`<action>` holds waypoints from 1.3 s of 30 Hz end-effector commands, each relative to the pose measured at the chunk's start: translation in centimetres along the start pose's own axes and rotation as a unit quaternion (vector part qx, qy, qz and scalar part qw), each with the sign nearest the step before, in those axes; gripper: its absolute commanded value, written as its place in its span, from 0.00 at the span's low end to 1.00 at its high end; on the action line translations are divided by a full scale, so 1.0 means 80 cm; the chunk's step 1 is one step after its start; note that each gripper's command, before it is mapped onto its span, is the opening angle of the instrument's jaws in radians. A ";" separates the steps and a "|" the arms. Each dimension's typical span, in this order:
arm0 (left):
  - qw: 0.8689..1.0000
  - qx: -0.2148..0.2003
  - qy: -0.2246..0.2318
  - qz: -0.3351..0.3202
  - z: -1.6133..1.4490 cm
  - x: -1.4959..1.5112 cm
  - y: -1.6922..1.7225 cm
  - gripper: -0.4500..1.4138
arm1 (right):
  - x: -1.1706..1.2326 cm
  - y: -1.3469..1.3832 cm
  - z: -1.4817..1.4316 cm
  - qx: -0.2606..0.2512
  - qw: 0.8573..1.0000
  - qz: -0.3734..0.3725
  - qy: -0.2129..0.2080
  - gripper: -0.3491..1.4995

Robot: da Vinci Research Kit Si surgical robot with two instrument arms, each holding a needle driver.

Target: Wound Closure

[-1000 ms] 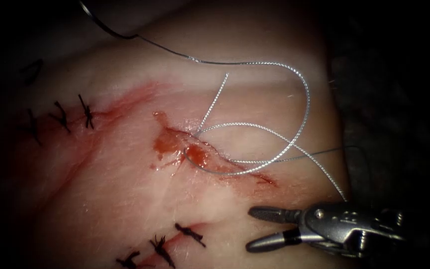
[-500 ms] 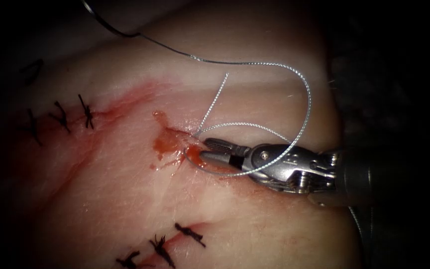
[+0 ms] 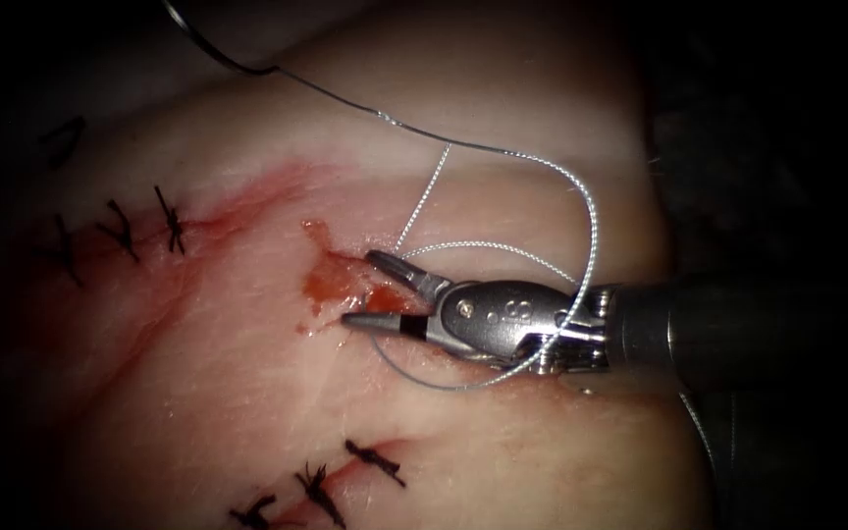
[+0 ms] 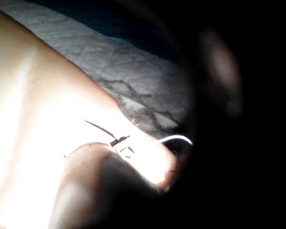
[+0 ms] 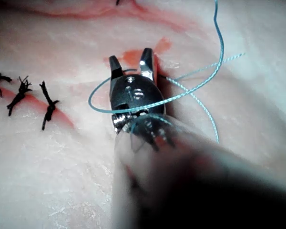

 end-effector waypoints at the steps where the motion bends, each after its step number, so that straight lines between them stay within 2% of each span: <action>1: 1.000 0.000 0.000 0.000 0.0006 0.0001 -0.0006 0.00 | 0.0003 0.0003 0.0005 0.000 1.000 -0.009 0.001 0.35; 2: 1.000 0.000 0.000 0.000 0.0006 0.0001 -0.0006 0.00 | 0.0005 0.0005 0.0003 -0.001 1.000 -0.008 0.001 0.32; 6: 1.000 -0.001 -0.001 0.000 0.0006 0.0001 -0.0006 0.00 | 0.0014 0.0021 -0.0005 -0.007 1.000 -0.015 0.002 0.29; 10: 1.000 -0.001 -0.001 0.000 0.0006 0.0001 -0.0006 0.00 | 0.0010 0.0030 -0.0014 -0.008 1.000 -0.028 0.003 0.26; 14: 1.000 0.000 -0.001 0.000 0.0007 0.0000 -0.0006 0.00 | -0.0006 0.0032 -0.0022 -0.004 0.999 -0.050 -0.008 0.44; 16: 1.000 0.000 0.000 0.000 0.0007 0.0000 -0.0006 0.00 | -0.0011 0.0027 -0.0020 -0.004 0.998 -0.056 -0.014 0.60; 19: 1.000 0.000 0.000 0.000 0.0007 0.0000 -0.0006 0.00 | -0.0018 0.0016 -0.0016 -0.001 0.998 -0.061 -0.014 0.64; 23: 1.000 -0.001 -0.002 0.000 0.0007 0.0000 -0.0006 0.00 | -0.0022 0.0003 -0.0015 0.024 0.998 -0.065 -0.013 0.64; 31: 1.000 -0.001 -0.001 0.000 0.0008 0.0000 -0.0005 0.00 | -0.0027 -0.0003 -0.0007 0.031 0.997 -0.068 -0.014 0.57; 36: 1.000 -0.001 -0.001 0.000 0.0008 0.0000 -0.0005 0.00 | -0.0024 -0.0002 0.0001 0.028 0.997 -0.067 -0.014 0.36; 39: 1.000 -0.001 -0.001 0.000 0.0008 0.0000 -0.0005 0.00 | -0.0024 0.0000 0.0006 0.026 0.997 -0.066 -0.015 0.34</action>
